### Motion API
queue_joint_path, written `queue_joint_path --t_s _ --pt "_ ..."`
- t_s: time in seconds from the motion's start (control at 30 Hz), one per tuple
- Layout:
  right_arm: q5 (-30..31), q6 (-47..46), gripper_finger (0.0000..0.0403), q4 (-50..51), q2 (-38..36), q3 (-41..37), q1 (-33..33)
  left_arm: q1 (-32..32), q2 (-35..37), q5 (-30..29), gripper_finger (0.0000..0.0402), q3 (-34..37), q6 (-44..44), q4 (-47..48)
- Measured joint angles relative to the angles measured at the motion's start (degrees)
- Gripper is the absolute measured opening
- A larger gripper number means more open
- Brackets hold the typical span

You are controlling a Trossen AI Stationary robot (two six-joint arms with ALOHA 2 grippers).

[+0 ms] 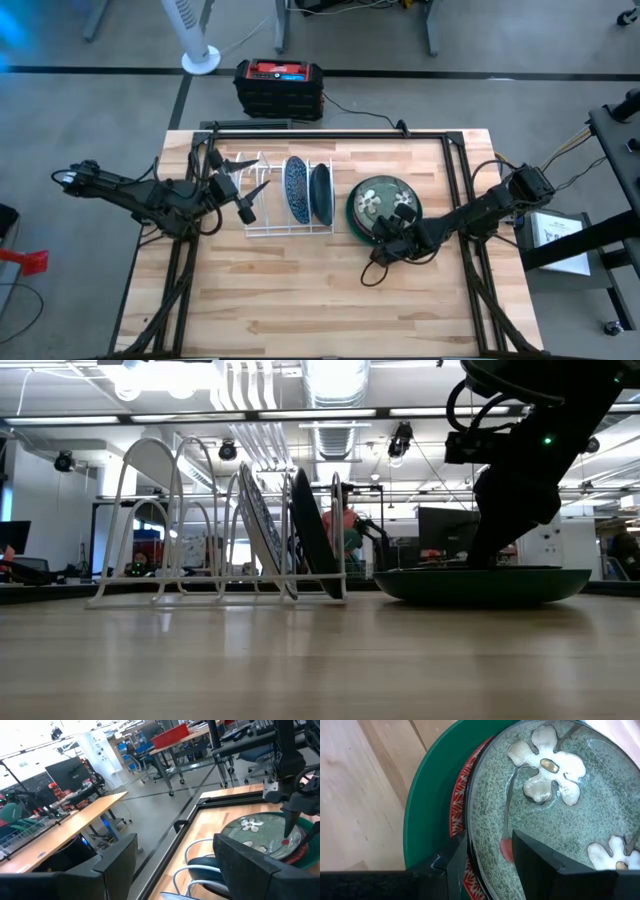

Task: Sort dishes
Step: Put the green patterned plate into the dish rack

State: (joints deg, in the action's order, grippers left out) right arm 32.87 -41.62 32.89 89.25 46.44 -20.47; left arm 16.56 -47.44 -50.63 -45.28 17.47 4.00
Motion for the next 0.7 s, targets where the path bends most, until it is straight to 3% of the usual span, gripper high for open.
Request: queue_joint_path --t_s 0.7 --pt "-1.24 6.55 0.0202 -0.17 2.32 -0.22 1.37 -0.04 -0.09 0.0 0.025 0.04 0.02 0.35"
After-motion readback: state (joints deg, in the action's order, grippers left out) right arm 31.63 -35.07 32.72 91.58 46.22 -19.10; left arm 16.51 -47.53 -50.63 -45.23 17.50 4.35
